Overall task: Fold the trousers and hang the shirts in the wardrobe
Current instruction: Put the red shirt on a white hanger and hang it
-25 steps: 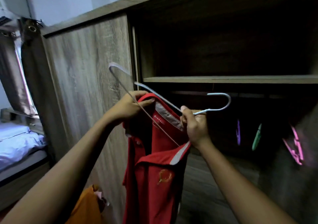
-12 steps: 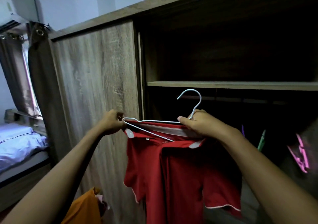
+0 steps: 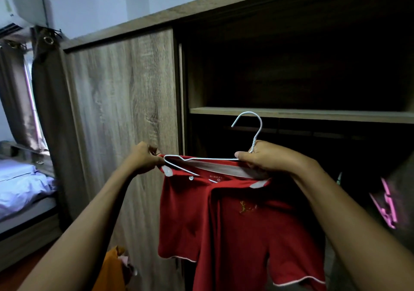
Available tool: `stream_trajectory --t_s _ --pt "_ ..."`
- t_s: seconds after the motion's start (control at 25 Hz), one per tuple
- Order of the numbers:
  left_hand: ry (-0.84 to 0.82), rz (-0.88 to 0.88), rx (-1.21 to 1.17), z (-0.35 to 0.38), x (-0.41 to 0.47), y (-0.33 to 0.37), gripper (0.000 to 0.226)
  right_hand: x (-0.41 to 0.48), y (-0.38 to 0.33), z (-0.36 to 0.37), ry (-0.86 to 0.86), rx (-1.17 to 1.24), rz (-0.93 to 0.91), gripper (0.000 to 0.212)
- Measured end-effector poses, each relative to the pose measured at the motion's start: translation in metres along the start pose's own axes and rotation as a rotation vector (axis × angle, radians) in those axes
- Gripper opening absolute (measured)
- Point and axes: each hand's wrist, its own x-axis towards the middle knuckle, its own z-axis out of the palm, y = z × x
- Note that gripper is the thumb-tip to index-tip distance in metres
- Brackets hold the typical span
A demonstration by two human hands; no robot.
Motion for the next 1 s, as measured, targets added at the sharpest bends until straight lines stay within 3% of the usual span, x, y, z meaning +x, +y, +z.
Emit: stream_trajectory --t_s 0.2,0.32,0.44,0.6,0.68,0.8,0.84,0.96,1.0 --pt "0.031 -0.023 -0.001 0.005 0.001 -0.004 0.017 -0.002 -0.006 -0.003 -0.013 -0.007 0.040 0.056" --pt "0.102 0.013 0.013 0.004 -0.004 0.009 0.017 -0.001 -0.009 0.011 -0.046 -0.205 0.099 0.047" --pt "0.139 0.096 0.041 0.000 -0.012 0.022 0.025 0.006 -0.006 0.024 0.014 -0.216 0.097 0.053" --pt "-0.100 0.157 -0.054 0.007 -0.031 0.040 0.036 0.011 -0.010 0.027 0.025 -0.110 0.015 0.063" --pt "-0.189 0.176 -0.097 0.011 -0.043 0.051 0.046 0.013 -0.016 0.034 -0.021 -0.068 -0.055 0.060" --pt "-0.507 0.105 -0.138 -0.007 -0.063 0.063 0.056 0.016 -0.020 0.035 -0.006 -0.041 -0.140 0.058" --pt "-0.524 0.108 -0.133 -0.015 -0.066 0.065 0.061 0.016 -0.021 0.033 0.020 -0.037 -0.167 0.053" --pt "-0.101 0.315 0.120 -0.023 -0.052 0.059 0.072 0.017 -0.025 0.033 0.066 -0.007 -0.260 0.037" --pt "-0.028 0.403 0.217 -0.020 -0.046 0.057 0.072 0.016 -0.029 0.034 0.078 0.012 -0.280 0.032"
